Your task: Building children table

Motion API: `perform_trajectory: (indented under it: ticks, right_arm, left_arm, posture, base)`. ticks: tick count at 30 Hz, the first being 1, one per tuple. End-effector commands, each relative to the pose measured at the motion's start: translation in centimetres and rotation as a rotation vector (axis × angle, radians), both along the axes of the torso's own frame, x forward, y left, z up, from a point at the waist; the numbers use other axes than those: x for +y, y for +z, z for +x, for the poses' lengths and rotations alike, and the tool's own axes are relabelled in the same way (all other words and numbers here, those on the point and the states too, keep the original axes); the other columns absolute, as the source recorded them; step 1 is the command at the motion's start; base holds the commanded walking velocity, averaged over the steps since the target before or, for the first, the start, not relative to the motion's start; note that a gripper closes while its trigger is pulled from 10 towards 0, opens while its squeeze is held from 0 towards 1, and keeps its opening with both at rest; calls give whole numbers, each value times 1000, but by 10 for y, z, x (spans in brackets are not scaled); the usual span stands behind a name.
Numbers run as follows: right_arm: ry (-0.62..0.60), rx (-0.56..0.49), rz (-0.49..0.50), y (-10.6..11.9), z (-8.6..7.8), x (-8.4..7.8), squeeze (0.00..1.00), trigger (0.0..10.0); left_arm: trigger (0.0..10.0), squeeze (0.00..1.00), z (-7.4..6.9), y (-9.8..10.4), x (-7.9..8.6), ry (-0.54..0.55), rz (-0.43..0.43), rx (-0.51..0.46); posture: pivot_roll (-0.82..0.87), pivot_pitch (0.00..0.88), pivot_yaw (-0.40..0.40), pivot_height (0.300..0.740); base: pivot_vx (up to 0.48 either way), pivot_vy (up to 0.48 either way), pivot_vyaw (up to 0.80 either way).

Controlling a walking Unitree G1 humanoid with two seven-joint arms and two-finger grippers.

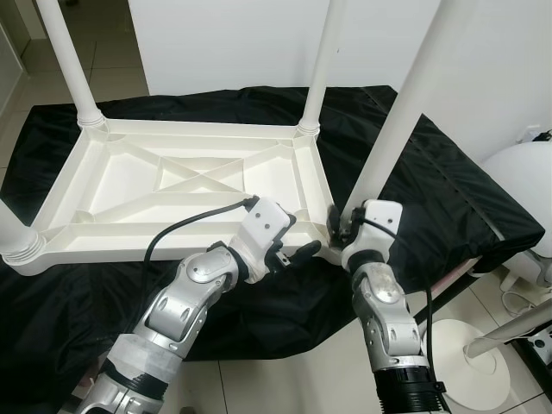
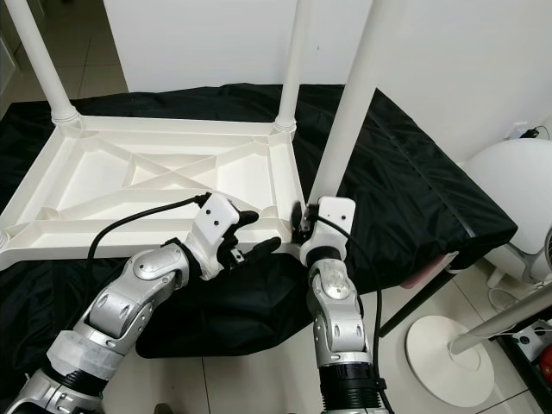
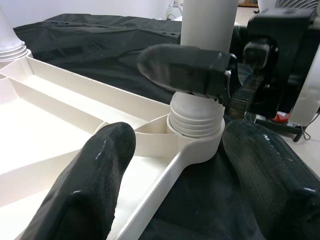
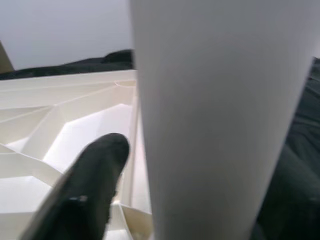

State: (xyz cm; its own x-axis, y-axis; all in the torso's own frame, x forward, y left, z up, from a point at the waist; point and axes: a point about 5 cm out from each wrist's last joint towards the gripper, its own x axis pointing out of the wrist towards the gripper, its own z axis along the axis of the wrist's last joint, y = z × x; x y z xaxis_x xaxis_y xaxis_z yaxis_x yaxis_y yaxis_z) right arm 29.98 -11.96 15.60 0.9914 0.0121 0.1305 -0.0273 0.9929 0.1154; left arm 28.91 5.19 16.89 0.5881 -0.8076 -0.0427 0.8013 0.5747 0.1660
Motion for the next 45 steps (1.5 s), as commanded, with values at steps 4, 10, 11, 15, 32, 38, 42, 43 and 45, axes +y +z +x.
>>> perform_trajectory:
  ticks: [4,10,11,15,32,38,42,43,45]
  right_arm:
    - [3,53,27,-11,-9,-3,1000,10000]
    - [37,49,-21,-13,-12,-22,1000,10000]
    - [61,49,-36,-15,-13,-28,251,10000]
    - [120,27,-88,-16,-16,-40,0,10000]
    - [505,-1,-242,-17,4,-56,0,10000]
    - [585,7,-271,-19,10,-52,0,10000]
    - [621,32,-329,-22,19,-51,0,10000]
    - [636,40,-341,-24,23,-51,0,10000]
    - [636,40,-341,-24,23,-51,0,10000]
  left_arm:
    - [10000,0,-3,-1,0,-6,5,2]
    - [10000,0,-5,-4,0,-16,10,9]
    - [10000,0,-5,-4,1,-18,12,10]
    - [10000,0,-5,-5,2,-19,19,11]
    - [10000,0,-1,-1,2,-19,26,-9]
    - [10000,0,1,1,4,-17,26,-13]
    - [10000,0,1,2,3,-17,27,-17]
    - [10000,0,1,3,3,-18,26,-18]
    - [10000,0,1,3,3,-18,26,-18]
  posture:
    - [-29,18,-63,740]
    - [-34,15,-61,740]
    - [-34,15,-61,740]
    - [-41,10,-55,740]
    - [-29,3,-41,740]
    - [-25,6,-37,740]
    - [-20,11,-32,740]
    - [-15,12,-30,740]
    - [-15,12,-30,740]
  base:
    - [0,0,0]
    - [0,0,0]
    - [0,0,0]
    - [0,0,0]
    - [0,0,0]
    - [0,0,0]
    - [0,0,0]
    - [0,0,0]
    - [0,0,0]
